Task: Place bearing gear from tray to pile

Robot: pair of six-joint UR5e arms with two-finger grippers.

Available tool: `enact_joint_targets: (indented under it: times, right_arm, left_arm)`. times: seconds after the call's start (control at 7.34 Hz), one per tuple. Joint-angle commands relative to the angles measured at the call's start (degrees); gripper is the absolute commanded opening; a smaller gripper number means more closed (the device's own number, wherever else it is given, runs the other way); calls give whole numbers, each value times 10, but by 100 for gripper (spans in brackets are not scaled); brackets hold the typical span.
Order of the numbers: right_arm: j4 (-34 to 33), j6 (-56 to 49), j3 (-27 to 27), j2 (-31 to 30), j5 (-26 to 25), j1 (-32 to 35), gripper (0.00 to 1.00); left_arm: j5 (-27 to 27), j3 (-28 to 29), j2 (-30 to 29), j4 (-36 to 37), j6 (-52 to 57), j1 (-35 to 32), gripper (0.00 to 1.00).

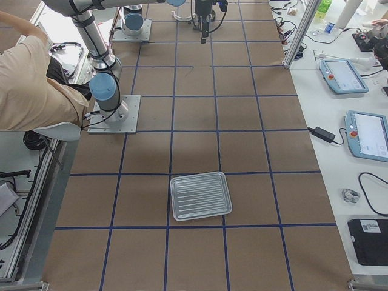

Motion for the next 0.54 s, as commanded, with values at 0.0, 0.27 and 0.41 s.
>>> enact_joint_targets:
  times: [0.0,0.27,0.41]
  right_arm:
    - [0,-1,0,0,-1,1,100]
    - [0,-1,0,0,-1,0,100]
    - [0,0,0,0,-1,0,100]
  left_arm:
    - [0,2,-11,2,3,16,0]
    - [-1,-2,-17,3,2,31,0]
    - [-1,-2,-17,3,2,31,0]
